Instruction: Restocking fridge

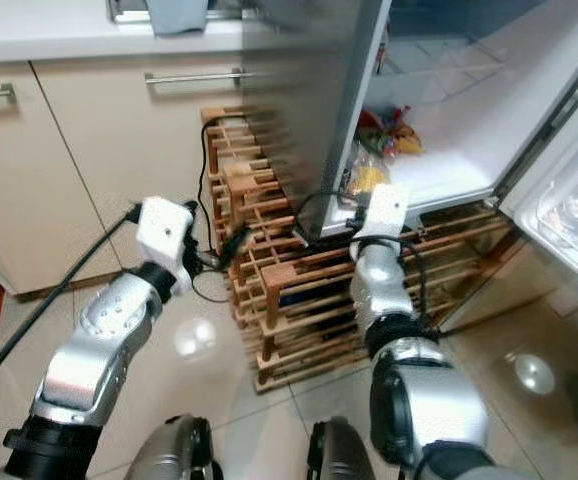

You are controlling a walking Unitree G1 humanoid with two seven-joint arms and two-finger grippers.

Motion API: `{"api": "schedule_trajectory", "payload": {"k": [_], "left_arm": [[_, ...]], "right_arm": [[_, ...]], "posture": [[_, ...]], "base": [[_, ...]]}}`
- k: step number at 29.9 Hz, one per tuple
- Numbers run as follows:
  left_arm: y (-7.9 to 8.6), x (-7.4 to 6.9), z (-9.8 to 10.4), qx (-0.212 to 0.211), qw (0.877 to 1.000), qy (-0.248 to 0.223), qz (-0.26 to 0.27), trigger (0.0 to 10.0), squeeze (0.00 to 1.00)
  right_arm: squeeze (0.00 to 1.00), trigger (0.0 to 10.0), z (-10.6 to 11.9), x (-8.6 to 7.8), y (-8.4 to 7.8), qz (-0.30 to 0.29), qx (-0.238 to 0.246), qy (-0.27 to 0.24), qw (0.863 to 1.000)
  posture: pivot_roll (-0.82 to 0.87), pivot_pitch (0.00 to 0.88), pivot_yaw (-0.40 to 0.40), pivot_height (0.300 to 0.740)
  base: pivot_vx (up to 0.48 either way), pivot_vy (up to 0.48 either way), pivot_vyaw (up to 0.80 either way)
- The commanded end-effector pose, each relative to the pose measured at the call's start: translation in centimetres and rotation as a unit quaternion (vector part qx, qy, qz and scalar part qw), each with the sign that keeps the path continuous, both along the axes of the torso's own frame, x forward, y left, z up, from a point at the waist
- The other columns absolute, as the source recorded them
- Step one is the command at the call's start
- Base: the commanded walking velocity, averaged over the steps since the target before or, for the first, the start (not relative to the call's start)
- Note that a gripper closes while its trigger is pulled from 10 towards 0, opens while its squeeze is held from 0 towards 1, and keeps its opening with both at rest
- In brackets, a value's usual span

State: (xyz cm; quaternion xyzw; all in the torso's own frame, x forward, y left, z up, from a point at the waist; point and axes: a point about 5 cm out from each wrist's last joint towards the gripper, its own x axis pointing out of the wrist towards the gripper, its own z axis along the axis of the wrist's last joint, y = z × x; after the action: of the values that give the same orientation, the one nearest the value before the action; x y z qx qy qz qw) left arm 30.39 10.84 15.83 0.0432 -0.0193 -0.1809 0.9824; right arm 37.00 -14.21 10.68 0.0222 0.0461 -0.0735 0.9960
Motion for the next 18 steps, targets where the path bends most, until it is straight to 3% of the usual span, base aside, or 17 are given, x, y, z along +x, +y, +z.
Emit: {"api": "schedule_trajectory", "payload": {"k": [1, 5, 11, 18], "left_arm": [[-1.1, 0.1, 0.2, -0.011, 1.0, -0.006, -0.013, 10.0, 0.0], [-1.9, 0.5, 0.4, -0.019, 0.999, -0.017, -0.023, 10.0, 0.0], [-2.6, 0.5, 0.3, -0.014, 0.999, -0.03, -0.041, 10.0, 0.0], [-2.6, 1.9, 0.6, -0.027, 0.999, -0.036, -0.027, 10.0, 0.0]], "right_arm": [[0.0, 10.0, 0.4, -0.1, -0.3, 0.0, -0.011, -0.017, 1.0], [0.0, 10.0, 0.5, -0.8, 0.4, 0.02, -0.029, -0.033, 0.999], [0.0, 10.0, 0.7, -1.3, 0.2, 0.024, -0.041, -0.041, 0.998], [0.0, 10.0, 0.8, -1.8, -0.2, 0.027, -0.052, -0.045, 0.997]], "posture": [[0.04, 0.0, -0.055, 0.675], [0.0, 0.0, -0.057, 0.675], [-0.03, 0.0, -0.055, 0.675], [-0.05, 0.0, -0.035, 0.675]], "base": [[0.0, -0.431, 0.0], [0.0, -0.431, 0.0], [0.0, -0.421, 0.0], [0.079, -0.413, 0.0]]}}
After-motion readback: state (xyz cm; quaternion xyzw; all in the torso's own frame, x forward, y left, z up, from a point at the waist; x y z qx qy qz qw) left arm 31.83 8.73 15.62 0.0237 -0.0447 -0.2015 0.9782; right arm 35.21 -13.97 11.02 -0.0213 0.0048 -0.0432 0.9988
